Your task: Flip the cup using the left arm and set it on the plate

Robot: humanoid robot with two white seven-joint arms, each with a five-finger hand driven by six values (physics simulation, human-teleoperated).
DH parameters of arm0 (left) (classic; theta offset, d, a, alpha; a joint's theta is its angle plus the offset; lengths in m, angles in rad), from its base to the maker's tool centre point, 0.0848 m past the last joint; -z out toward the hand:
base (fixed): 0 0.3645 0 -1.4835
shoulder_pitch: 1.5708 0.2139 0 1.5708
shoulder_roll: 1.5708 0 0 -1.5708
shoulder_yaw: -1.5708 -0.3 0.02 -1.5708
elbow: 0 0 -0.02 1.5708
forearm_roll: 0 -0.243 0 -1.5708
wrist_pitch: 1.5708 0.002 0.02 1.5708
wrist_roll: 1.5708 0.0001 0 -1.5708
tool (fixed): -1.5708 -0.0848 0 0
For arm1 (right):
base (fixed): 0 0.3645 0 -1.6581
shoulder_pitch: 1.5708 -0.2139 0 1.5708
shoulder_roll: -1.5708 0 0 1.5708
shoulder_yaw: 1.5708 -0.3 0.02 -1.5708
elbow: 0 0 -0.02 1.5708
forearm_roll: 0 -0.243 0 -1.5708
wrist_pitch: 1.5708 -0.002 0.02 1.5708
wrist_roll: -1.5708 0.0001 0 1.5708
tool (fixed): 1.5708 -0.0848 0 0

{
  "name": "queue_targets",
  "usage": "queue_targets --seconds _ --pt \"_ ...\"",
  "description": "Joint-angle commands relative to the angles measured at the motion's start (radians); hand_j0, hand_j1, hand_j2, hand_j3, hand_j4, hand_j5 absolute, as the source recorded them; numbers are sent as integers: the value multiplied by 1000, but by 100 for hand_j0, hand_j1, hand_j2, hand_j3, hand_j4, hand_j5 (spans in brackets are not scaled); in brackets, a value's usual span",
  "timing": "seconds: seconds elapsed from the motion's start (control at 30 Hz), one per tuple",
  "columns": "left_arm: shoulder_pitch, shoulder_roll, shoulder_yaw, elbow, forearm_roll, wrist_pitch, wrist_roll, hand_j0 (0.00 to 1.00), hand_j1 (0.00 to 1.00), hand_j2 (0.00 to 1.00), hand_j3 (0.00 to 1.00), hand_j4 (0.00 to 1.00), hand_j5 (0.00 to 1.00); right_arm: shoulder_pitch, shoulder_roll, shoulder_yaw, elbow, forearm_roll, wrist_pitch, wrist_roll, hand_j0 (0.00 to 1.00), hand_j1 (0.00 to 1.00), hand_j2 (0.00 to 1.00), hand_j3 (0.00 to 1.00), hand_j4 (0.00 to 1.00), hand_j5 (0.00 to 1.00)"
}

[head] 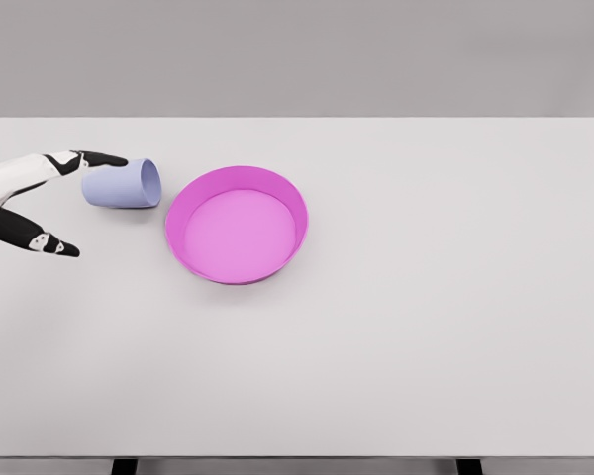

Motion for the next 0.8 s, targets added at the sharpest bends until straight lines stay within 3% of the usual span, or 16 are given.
queue_targets --seconds 0.0,0.17,0.27,0.37,0.47,0.63,0.77 --pt "0 2 -2 0 8 2 0 100 100 100 100 100 100 0 0 1 1 0 1 2 100 100 100 100 100 100" --pt "-66 -49 -3 57 5 2 0 100 100 100 100 100 100 11 0 1 1 0 1 0 100 100 100 100 100 100" --pt "-69 -105 -3 110 -8 2 0 100 100 100 100 100 100 11 0 -2 1 0 1 0 100 100 100 100 100 100" --pt "-98 -161 -5 178 -67 2 13 100 100 100 100 100 100 11 0 -1 1 0 1 0 100 100 100 100 100 100" --pt "-183 -217 -155 261 -111 2 10 100 100 100 100 100 100 11 0 -1 1 0 1 0 100 100 100 100 100 100" --pt "-184 -188 -149 228 -76 2 5 100 100 100 100 100 100 9 0 -1 1 0 1 0 100 100 100 100 100 100" --pt "-221 -188 -152 224 -71 2 -1 100 100 100 100 100 100 11 0 -1 1 0 1 2 100 100 100 100 100 100"
